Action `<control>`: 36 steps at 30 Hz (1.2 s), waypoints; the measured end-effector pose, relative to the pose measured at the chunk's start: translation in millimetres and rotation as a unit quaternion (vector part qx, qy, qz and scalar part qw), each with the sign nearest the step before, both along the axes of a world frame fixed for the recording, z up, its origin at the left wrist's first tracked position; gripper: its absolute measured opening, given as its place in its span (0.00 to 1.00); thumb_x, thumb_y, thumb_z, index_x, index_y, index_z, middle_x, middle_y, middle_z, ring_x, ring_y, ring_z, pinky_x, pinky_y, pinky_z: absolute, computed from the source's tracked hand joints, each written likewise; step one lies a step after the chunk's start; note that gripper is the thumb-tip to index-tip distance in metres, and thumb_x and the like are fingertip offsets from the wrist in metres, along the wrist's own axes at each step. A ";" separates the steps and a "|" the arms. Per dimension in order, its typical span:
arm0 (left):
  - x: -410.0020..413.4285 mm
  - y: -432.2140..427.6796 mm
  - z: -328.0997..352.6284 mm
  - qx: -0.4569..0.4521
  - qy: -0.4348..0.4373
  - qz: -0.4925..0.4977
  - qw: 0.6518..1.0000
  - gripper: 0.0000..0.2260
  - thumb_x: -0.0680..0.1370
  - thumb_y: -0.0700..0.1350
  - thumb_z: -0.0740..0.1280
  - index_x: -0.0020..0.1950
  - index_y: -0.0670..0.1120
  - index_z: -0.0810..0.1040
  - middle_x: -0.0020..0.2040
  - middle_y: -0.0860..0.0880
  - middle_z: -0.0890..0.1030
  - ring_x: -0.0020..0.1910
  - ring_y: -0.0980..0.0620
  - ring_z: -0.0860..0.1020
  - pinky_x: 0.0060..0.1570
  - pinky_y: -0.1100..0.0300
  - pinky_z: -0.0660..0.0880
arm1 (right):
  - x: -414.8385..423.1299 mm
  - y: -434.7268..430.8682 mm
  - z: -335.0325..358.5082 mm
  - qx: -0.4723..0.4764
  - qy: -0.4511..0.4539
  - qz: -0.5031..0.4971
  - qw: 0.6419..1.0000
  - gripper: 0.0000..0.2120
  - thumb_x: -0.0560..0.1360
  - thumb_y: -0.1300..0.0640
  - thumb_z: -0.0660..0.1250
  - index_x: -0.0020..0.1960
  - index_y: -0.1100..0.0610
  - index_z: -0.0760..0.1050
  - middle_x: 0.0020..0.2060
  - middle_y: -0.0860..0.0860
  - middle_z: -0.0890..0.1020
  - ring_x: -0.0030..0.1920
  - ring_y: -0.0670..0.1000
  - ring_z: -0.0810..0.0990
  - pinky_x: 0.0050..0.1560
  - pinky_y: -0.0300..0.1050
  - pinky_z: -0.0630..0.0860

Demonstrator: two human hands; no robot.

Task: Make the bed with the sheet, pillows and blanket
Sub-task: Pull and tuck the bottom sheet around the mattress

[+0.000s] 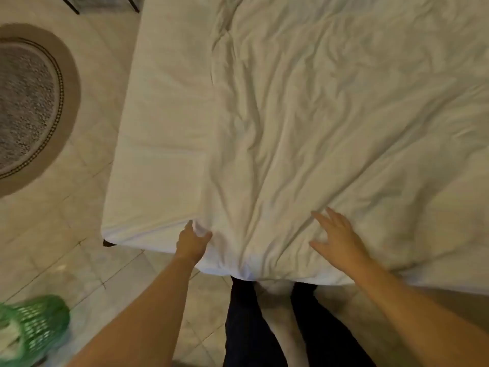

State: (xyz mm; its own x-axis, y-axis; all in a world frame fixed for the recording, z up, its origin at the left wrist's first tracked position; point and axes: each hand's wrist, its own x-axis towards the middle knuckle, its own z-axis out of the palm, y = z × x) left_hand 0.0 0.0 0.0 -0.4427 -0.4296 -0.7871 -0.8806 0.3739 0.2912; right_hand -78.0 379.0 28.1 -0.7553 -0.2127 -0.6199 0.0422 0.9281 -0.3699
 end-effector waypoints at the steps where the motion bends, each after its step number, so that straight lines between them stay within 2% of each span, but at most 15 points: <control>1: -1.0 -4.8 -7.9 -0.003 0.005 -0.001 1.000 0.40 0.79 0.54 0.72 0.84 0.45 0.56 0.79 0.40 0.66 0.76 0.37 0.67 0.73 0.43 0.67 | -0.5 -8.2 -11.7 -0.011 0.020 0.011 1.000 0.39 0.75 0.44 0.73 0.81 0.43 0.59 0.81 0.53 0.58 0.79 0.55 0.56 0.76 0.51 0.62; 5: -3.8 -31.9 -39.9 0.026 0.002 -0.019 0.999 0.39 0.75 0.57 0.76 0.80 0.45 0.66 0.71 0.41 0.73 0.70 0.38 0.73 0.69 0.42 0.72 | -10.6 -36.8 -53.0 -0.001 0.030 0.054 0.998 0.42 0.75 0.41 0.73 0.81 0.39 0.54 0.82 0.51 0.54 0.80 0.56 0.53 0.77 0.56 0.59; 7: 1.2 -46.0 -57.5 -0.006 0.019 -0.047 0.999 0.34 0.69 0.63 0.75 0.70 0.47 0.77 0.62 0.43 0.79 0.60 0.41 0.79 0.61 0.42 0.77 | -12.0 -50.1 -69.6 0.006 0.014 0.057 0.998 0.43 0.75 0.40 0.73 0.81 0.37 0.52 0.82 0.50 0.53 0.80 0.58 0.52 0.78 0.59 0.59; 9: 3.8 -52.8 -68.8 -0.016 0.043 -0.078 0.996 0.21 0.69 0.60 0.74 0.55 0.47 0.82 0.50 0.45 0.83 0.50 0.43 0.81 0.51 0.47 0.79 | -13.1 -59.8 -82.6 0.012 0.011 0.036 0.999 0.40 0.74 0.44 0.75 0.80 0.39 0.59 0.81 0.53 0.58 0.79 0.59 0.55 0.76 0.60 0.60; 12: -1.1 -51.3 -65.6 0.036 0.056 -0.063 0.996 0.14 0.77 0.52 0.73 0.50 0.42 0.78 0.46 0.43 0.81 0.46 0.42 0.79 0.42 0.53 0.72 | -9.7 -68.2 -100.2 -0.007 0.040 -0.012 0.999 0.18 0.76 0.55 0.75 0.65 0.55 0.81 0.68 0.58 0.77 0.71 0.63 0.68 0.70 0.52 0.66; 14: -2.7 -52.1 -59.8 0.067 0.062 -0.046 0.995 0.10 0.79 0.50 0.72 0.53 0.45 0.77 0.47 0.49 0.81 0.48 0.46 0.79 0.44 0.55 0.71 | -8.2 -74.1 -101.5 0.006 0.057 -0.016 0.998 0.05 0.78 0.59 0.72 0.49 0.60 0.85 0.51 0.58 0.83 0.58 0.63 0.78 0.59 0.51 0.74; 16: -3.6 -58.2 -55.1 0.086 0.074 -0.034 0.993 0.10 0.80 0.49 0.71 0.56 0.45 0.77 0.49 0.49 0.81 0.50 0.47 0.79 0.45 0.54 0.72 | -9.2 -82.2 -94.2 0.019 0.060 -0.034 0.997 0.06 0.79 0.60 0.69 0.45 0.60 0.83 0.43 0.56 0.82 0.48 0.61 0.80 0.48 0.51 0.76; 18: -9.1 -68.7 -44.3 0.098 0.089 -0.031 0.991 0.11 0.81 0.51 0.70 0.56 0.44 0.78 0.49 0.47 0.82 0.50 0.46 0.80 0.46 0.51 0.74 | -11.0 -92.6 -79.6 0.019 0.069 -0.047 0.996 0.07 0.80 0.60 0.67 0.44 0.60 0.80 0.41 0.56 0.81 0.43 0.59 0.79 0.44 0.50 0.73; 20: -22.3 -84.8 -26.4 0.094 0.112 -0.038 0.989 0.10 0.81 0.53 0.70 0.52 0.47 0.81 0.46 0.49 0.84 0.47 0.48 0.82 0.46 0.51 0.76 | -13.3 -101.6 -64.2 0.011 0.100 -0.061 0.993 0.07 0.80 0.60 0.67 0.44 0.60 0.78 0.39 0.56 0.80 0.42 0.59 0.78 0.43 0.51 0.73; 24: -67.0 -129.8 24.4 0.009 0.202 -0.094 0.975 0.10 0.78 0.53 0.74 0.41 0.49 0.82 0.36 0.53 0.82 0.36 0.61 0.79 0.35 0.60 0.71 | -28.9 -122.1 -24.8 -0.054 0.163 -0.110 0.979 0.05 0.81 0.59 0.67 0.46 0.58 0.78 0.40 0.53 0.80 0.41 0.54 0.77 0.43 0.50 0.73; 27: -102.1 -157.9 62.4 -0.065 0.276 -0.105 0.953 0.15 0.76 0.54 0.76 0.39 0.44 0.80 0.33 0.48 0.81 0.32 0.56 0.76 0.33 0.62 0.69 | -49.9 -143.2 5.4 -0.114 0.203 -0.117 0.965 0.03 0.80 0.62 0.67 0.47 0.59 0.78 0.41 0.53 0.80 0.42 0.53 0.76 0.43 0.47 0.71; 30: -129.0 -173.2 87.3 -0.071 0.318 -0.074 0.943 0.16 0.73 0.59 0.77 0.44 0.47 0.82 0.39 0.50 0.82 0.37 0.53 0.77 0.40 0.57 0.72 | -69.8 -159.5 16.9 -0.108 0.258 -0.140 0.950 0.03 0.79 0.62 0.66 0.50 0.59 0.79 0.44 0.54 0.81 0.46 0.55 0.78 0.48 0.50 0.74; 32: -132.7 -177.9 92.3 0.006 0.287 -0.042 0.957 0.17 0.76 0.64 0.73 0.57 0.54 0.84 0.54 0.55 0.84 0.50 0.55 0.82 0.53 0.58 0.76 | -74.6 -167.9 12.4 -0.081 0.281 -0.139 0.946 0.10 0.77 0.62 0.68 0.58 0.59 0.79 0.53 0.57 0.82 0.54 0.60 0.78 0.58 0.53 0.74; 34: -126.2 -177.9 84.6 0.100 0.237 0.002 0.966 0.22 0.80 0.64 0.67 0.69 0.54 0.81 0.66 0.54 0.81 0.64 0.53 0.79 0.66 0.54 0.73 | -68.0 -175.6 4.6 -0.058 0.282 -0.111 0.951 0.20 0.74 0.59 0.71 0.66 0.56 0.76 0.60 0.57 0.78 0.60 0.62 0.75 0.64 0.56 0.72; 36: -111.6 -174.1 66.8 0.148 0.183 0.048 0.971 0.22 0.83 0.62 0.63 0.73 0.53 0.79 0.70 0.54 0.79 0.70 0.51 0.76 0.66 0.53 0.69 | -49.5 -185.5 -2.6 -0.043 0.274 -0.083 0.957 0.23 0.74 0.56 0.72 0.69 0.53 0.74 0.61 0.56 0.75 0.60 0.62 0.74 0.62 0.57 0.74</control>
State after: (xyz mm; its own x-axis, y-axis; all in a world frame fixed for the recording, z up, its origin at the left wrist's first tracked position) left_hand -111.6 -174.1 66.8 -0.6859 -0.2608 -0.6794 -0.7238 0.1479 0.6739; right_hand -127.5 193.5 25.5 -0.9900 -0.0930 -0.1061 -0.0351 0.8906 -0.4533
